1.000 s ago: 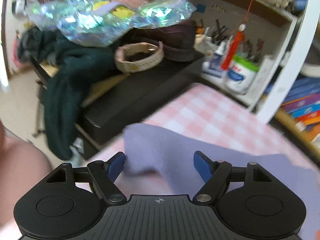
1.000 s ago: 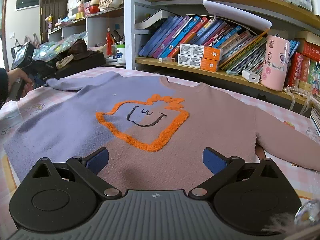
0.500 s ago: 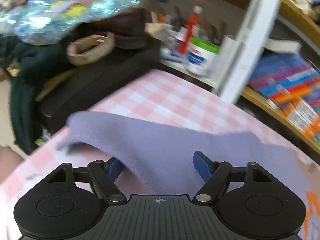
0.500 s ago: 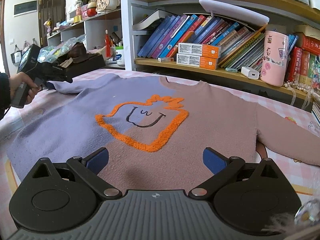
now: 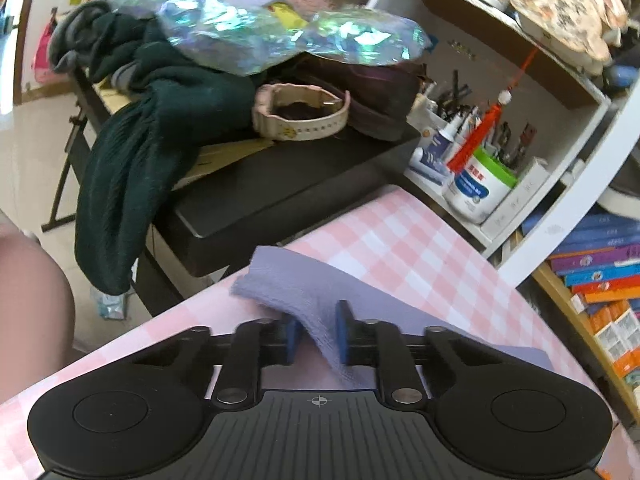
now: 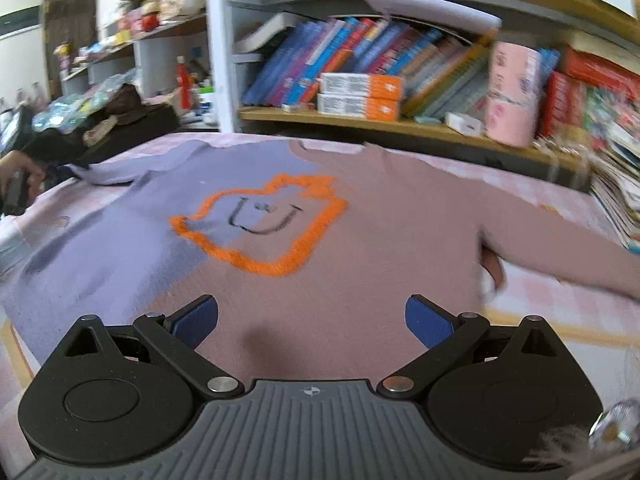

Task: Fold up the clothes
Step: 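Grasp the lavender sleeve cuff with the left gripper, then lift the lavender sleeve with the left gripper and lay it across the chest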

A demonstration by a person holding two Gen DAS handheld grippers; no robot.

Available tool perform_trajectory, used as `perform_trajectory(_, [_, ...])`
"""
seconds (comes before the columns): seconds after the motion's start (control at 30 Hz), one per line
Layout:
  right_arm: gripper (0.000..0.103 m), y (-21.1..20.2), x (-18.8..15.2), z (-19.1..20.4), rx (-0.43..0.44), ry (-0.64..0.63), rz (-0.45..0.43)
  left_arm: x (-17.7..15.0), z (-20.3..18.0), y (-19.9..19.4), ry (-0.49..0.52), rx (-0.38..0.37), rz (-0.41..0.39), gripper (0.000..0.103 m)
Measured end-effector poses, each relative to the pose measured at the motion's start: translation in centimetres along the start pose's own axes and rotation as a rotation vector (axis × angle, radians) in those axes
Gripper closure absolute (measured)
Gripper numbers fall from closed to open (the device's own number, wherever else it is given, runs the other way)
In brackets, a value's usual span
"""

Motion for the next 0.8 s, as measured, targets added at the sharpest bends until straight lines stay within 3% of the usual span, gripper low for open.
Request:
perform_trajectory(0.1, [0.004,-1.2,-1.0,-0.1,-0.045,0.018,0.015,-0.1,-0.1,-0.3,0.031,-0.006,-0.013,0.097])
perform_trajectory(0.2, [0.018,-2.4,-1.8,0.3,-0.083,0.020,0.024,-0.2,-1.0,-1.0,0.074,-0.024,-0.040,0.099])
perform_trajectory(0.27, [0.049,-3.1,-2.4,0.5,-0.108,0.021,0.030,0.1,-2.1,-1.9,0.098,-0.062,-0.057,0.099])
perform_trajectory(0.37, [0.073,-4.1,-3.1,0.7,-0.136,0.031,0.034,0.4,-4.6,-3.6,0.135,-0.143,-0.071,0.099])
perform_trajectory(0.47, [0.080,-4.6,-3.5,0.5,-0.139,0.053,0.025,0.5,-7.8,-5.7,0.172,-0.239,-0.084,0.099])
perform_trajectory(0.67, [0.080,-4.5,-3.7,0.8,-0.153,0.032,0.021,-1.1,-15.8,-9.0,0.240,-0.454,-0.067,0.099])
perform_trajectory(0.8, [0.080,-4.4,-3.9,0.9,-0.161,0.019,0.018,-3.6,-21.3,-9.8,0.301,-0.548,-0.020,0.099])
Point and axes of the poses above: each gripper's, at about its wrist camera, not at the fingertips, and y roughly the way its jaws point, z to its left, x to its top, the point moved 2 cm from there along y, roughly the way its jaws point, and after that the axes turned 10 degrees about -y, right-handed, at the moved point
